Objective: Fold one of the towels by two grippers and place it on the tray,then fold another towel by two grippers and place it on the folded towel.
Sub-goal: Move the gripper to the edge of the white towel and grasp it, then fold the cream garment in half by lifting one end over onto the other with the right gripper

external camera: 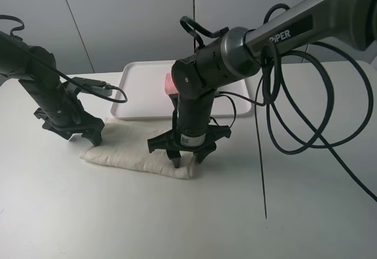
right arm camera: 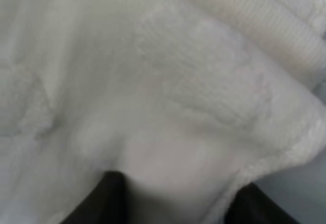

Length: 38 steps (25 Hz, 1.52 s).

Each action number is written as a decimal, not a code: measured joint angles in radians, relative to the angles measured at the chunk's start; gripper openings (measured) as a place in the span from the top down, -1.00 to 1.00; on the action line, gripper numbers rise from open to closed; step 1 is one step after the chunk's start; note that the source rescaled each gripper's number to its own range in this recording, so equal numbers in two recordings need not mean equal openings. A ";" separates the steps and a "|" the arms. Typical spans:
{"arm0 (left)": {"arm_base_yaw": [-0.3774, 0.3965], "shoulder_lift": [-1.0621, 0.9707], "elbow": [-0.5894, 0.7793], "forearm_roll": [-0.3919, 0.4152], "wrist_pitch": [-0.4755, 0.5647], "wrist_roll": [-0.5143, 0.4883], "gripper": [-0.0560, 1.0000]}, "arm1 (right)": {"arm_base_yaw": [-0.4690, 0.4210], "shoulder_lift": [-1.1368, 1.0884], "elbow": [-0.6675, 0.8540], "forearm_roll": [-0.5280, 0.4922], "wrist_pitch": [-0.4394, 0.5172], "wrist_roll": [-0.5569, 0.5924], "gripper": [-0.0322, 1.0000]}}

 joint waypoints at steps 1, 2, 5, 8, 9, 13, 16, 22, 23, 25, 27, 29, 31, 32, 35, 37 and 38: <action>0.000 0.000 0.000 0.000 0.000 0.000 -0.99 | 0.000 0.001 0.000 0.007 -0.002 -0.003 0.22; 0.000 0.000 0.000 0.000 0.000 0.000 -0.99 | 0.002 0.001 0.000 0.009 -0.008 -0.003 0.36; 0.000 0.000 0.000 0.000 0.000 0.000 -0.99 | 0.002 0.002 -0.002 0.022 -0.013 -0.021 0.83; 0.000 0.000 0.000 0.000 0.000 0.000 -0.99 | 0.002 0.002 -0.004 0.023 -0.013 -0.028 0.86; 0.000 0.000 0.000 0.000 0.000 0.000 -0.99 | 0.002 0.002 -0.004 0.023 -0.013 -0.030 0.86; 0.000 0.000 0.000 -0.002 0.000 0.000 -0.99 | 0.002 0.002 -0.006 0.024 -0.009 -0.032 0.86; 0.000 0.001 0.000 -0.008 0.001 0.000 -0.99 | 0.002 0.002 -0.008 0.024 -0.005 -0.039 0.86; 0.000 0.001 0.000 -0.010 0.001 0.000 -0.99 | 0.002 -0.024 -0.006 0.023 0.001 -0.052 0.86; 0.000 0.001 0.000 -0.010 0.001 0.000 -0.99 | 0.002 -0.041 -0.004 0.020 0.004 -0.052 0.86; 0.000 0.001 0.000 -0.010 0.001 0.000 -0.99 | 0.002 -0.077 -0.002 0.012 0.004 -0.057 0.86; 0.000 0.001 0.000 -0.010 0.001 0.000 -0.99 | 0.002 -0.114 -0.002 0.008 0.004 -0.057 0.86; 0.000 0.001 0.000 -0.010 0.001 0.000 -0.99 | 0.002 -0.144 -0.002 0.008 0.004 -0.057 0.86; 0.000 0.001 0.000 -0.010 0.001 0.000 -0.99 | 0.002 -0.165 -0.002 0.008 0.000 -0.057 0.86; 0.000 0.001 0.000 -0.010 0.001 0.000 -0.99 | 0.002 -0.168 -0.002 0.010 0.000 -0.057 0.86; 0.000 0.001 0.000 -0.010 0.001 0.000 -0.99 | 0.002 -0.172 -0.002 0.060 0.005 -0.093 0.86; 0.000 0.001 0.000 -0.012 0.001 0.000 -0.99 | 0.002 -0.172 -0.008 0.113 0.022 -0.137 0.86; 0.000 0.001 0.000 -0.012 0.001 0.000 -0.99 | 0.002 -0.172 -0.016 0.131 0.033 -0.157 0.86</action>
